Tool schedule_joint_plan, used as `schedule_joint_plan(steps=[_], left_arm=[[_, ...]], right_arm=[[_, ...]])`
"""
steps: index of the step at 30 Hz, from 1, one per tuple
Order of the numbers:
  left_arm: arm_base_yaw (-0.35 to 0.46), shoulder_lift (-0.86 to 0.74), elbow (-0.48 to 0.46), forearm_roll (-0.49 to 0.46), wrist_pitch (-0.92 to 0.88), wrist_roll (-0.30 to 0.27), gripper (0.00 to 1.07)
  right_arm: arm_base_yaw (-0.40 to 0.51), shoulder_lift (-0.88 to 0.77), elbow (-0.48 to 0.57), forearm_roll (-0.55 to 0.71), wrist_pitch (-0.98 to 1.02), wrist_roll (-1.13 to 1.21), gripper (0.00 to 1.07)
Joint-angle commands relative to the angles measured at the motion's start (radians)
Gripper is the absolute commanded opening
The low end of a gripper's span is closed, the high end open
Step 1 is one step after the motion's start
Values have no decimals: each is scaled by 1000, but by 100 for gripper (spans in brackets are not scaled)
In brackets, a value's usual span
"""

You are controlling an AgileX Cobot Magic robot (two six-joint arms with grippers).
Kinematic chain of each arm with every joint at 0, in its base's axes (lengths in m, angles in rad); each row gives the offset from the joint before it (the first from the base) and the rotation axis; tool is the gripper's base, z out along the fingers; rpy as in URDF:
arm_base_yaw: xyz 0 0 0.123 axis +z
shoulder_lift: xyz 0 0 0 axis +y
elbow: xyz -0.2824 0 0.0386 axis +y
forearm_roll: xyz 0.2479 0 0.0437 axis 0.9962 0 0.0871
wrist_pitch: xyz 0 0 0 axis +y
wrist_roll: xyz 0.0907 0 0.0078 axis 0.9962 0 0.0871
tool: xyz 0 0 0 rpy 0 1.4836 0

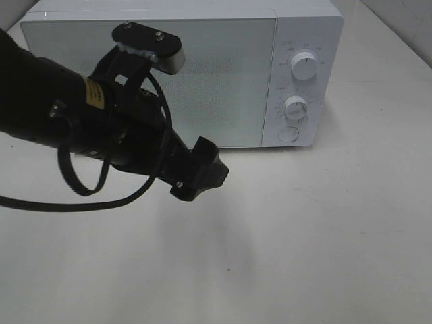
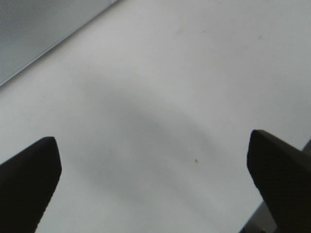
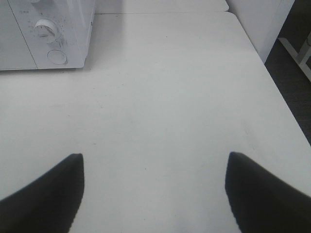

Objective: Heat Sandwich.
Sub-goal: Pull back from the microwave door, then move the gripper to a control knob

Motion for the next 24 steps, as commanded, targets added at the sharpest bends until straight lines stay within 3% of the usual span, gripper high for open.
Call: schedule_joint_plan(steps=[1,6,18,24], left_arm=[[13,-53,1,-7,121,-7,104],[97,-90,1,-6,240,-36,104],[425,-116,1,-6,500,-30,104],[528,-116,1,35,580,-29,104]], right_arm=[[-6,-28,2,1,-3,-8,76],[-6,-28,2,1,-3,-8,76],[-6,-28,2,1,-3,-8,76],[-6,-28,2,1,-3,-8,76]])
